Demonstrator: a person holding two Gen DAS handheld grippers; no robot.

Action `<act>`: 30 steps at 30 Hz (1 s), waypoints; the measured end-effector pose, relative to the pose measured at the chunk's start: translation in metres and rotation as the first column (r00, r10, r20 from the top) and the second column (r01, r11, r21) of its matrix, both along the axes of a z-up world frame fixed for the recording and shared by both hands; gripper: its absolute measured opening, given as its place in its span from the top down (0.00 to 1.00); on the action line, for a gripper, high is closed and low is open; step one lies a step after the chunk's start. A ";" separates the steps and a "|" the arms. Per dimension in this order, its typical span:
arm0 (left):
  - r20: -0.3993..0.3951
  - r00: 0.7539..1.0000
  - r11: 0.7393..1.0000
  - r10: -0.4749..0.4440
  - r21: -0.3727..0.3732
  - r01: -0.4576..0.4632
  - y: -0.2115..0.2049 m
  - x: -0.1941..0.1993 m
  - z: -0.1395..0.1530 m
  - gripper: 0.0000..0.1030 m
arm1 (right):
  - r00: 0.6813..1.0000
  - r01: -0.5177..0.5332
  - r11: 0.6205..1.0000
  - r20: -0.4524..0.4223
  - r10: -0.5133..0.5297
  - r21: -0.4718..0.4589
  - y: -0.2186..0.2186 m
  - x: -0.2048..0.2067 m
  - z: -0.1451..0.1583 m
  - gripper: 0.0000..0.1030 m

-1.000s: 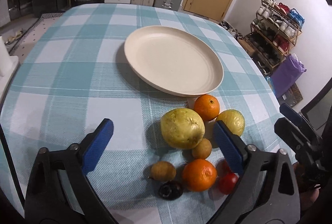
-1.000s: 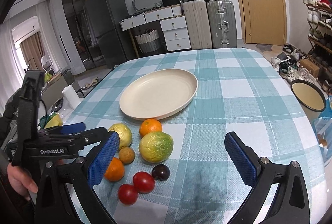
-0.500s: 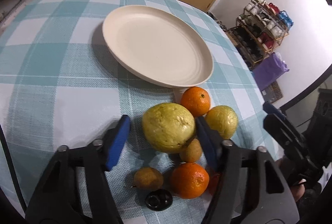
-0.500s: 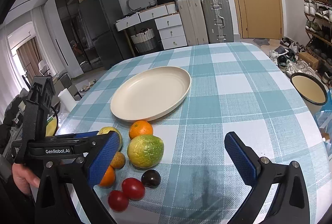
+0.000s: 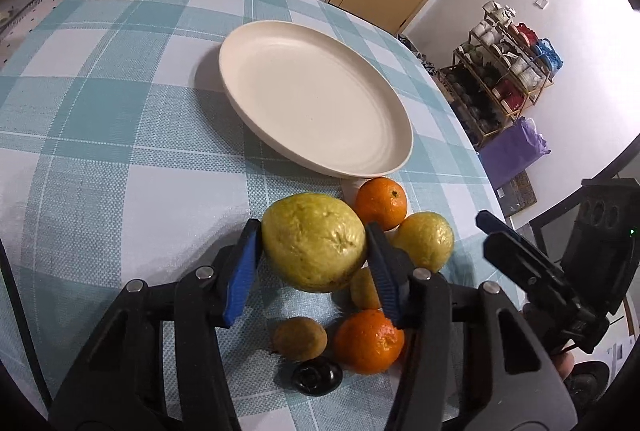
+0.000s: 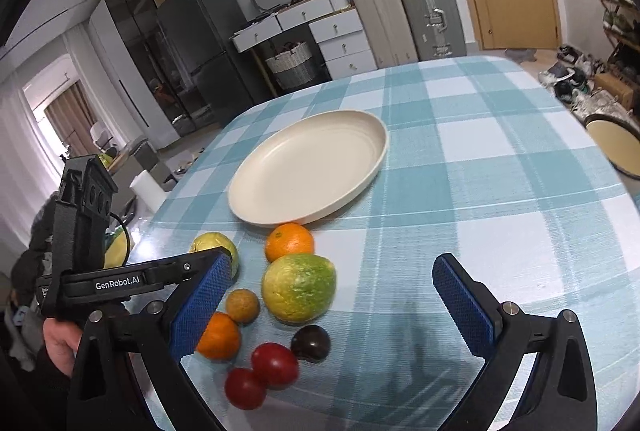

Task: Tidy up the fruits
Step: 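Grasp the green-skinned citrus with the right tool while the left tool holds its fruit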

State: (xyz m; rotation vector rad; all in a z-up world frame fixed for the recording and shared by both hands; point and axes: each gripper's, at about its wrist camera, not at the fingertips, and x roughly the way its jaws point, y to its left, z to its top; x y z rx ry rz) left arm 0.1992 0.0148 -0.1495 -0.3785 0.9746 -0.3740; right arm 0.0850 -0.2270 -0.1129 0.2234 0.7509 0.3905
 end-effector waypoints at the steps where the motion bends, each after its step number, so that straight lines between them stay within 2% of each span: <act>1: 0.001 1.000 1.000 0.001 0.002 -0.001 -0.001 0.001 0.000 0.52 | 1.000 -0.008 1.000 -0.008 0.008 0.002 0.002 0.001 -0.001 0.00; 6: 0.006 1.000 1.000 0.011 0.009 -0.011 0.014 -0.020 0.005 0.52 | 0.998 -0.039 0.999 -0.045 0.039 -0.006 0.013 0.008 -0.010 0.01; 9: 0.009 1.000 1.000 0.014 0.013 -0.014 0.019 -0.027 0.005 0.52 | 0.996 -0.053 0.999 -0.069 0.051 -0.013 0.018 0.012 -0.015 0.05; 23: 0.016 1.000 1.000 0.013 0.028 -0.014 0.025 -0.036 0.004 0.53 | 0.985 -0.082 0.996 -0.148 0.088 0.044 0.022 0.026 -0.031 0.17; 28: 0.019 1.000 1.000 0.012 0.028 -0.012 0.026 -0.036 0.006 0.53 | 0.983 -0.090 0.994 -0.155 0.097 0.054 0.024 0.026 -0.031 0.26; 30: 0.020 1.000 1.000 0.013 0.026 -0.013 0.026 -0.037 0.006 0.53 | 0.982 -0.092 0.994 -0.162 0.101 0.057 0.024 0.026 -0.033 0.33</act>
